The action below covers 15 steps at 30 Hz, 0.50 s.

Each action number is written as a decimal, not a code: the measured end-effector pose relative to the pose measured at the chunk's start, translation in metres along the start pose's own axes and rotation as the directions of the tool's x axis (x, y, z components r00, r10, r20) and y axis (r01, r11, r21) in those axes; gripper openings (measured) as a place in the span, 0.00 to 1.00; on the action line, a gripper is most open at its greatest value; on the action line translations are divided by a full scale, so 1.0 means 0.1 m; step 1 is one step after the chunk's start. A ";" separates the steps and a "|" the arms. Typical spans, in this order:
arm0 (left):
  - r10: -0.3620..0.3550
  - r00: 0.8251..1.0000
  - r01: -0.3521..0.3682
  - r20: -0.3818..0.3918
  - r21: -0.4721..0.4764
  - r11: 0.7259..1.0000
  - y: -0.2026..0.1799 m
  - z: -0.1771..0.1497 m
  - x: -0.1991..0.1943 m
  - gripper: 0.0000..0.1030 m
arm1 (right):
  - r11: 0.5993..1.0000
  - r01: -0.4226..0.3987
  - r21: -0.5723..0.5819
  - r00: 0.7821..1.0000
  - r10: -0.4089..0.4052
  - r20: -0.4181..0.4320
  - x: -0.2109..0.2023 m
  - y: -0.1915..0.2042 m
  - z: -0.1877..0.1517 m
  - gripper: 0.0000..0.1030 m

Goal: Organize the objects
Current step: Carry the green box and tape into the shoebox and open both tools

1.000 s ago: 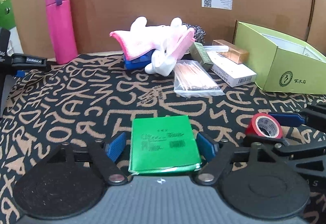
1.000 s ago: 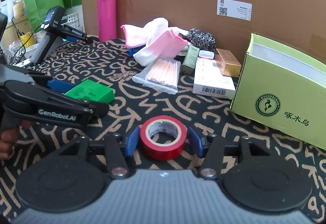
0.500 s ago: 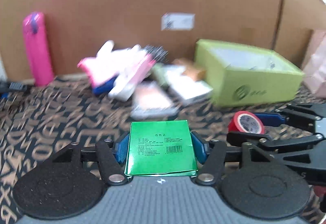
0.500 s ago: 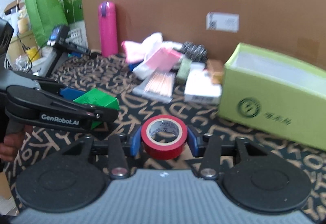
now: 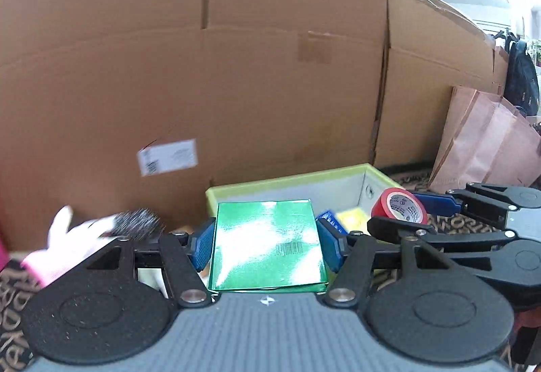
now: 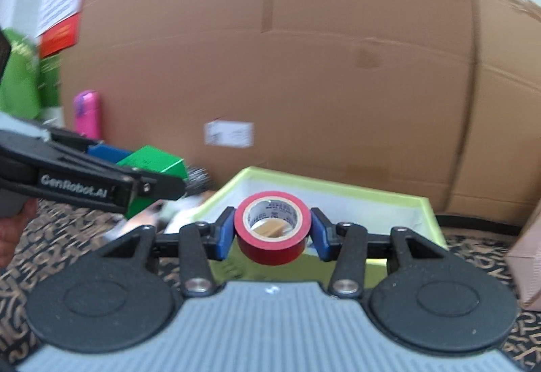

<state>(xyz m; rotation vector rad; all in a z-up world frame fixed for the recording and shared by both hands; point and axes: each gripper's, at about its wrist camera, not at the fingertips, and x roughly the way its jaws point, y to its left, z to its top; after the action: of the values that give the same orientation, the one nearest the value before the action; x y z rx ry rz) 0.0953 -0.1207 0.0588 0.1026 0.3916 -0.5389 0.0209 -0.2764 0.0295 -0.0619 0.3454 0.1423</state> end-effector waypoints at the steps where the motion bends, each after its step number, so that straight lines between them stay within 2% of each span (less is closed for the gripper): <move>1: 0.006 1.000 -0.006 -0.002 0.001 1.000 -0.04 0.05 0.09 0.63 | 1.000 0.016 0.010 1.000 -0.016 -0.001 0.05 -0.07 0.03 0.44; 7: 0.033 0.996 -0.034 -0.080 -0.009 0.999 -0.14 0.20 0.73 0.63 | 0.994 0.100 0.042 0.993 -0.097 -0.063 0.47 -0.41 0.06 0.44; 15: 0.073 0.981 -0.072 -0.179 0.010 0.997 -0.14 0.10 1.30 0.63 | 0.992 0.117 0.056 0.979 -0.106 -0.172 0.90 -0.64 -0.11 0.44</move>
<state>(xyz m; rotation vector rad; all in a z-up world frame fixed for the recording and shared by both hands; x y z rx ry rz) 0.1940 -0.1968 0.0172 0.1686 0.5610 -0.4597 0.1102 -0.3292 -0.0093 -0.0280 0.5146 0.0143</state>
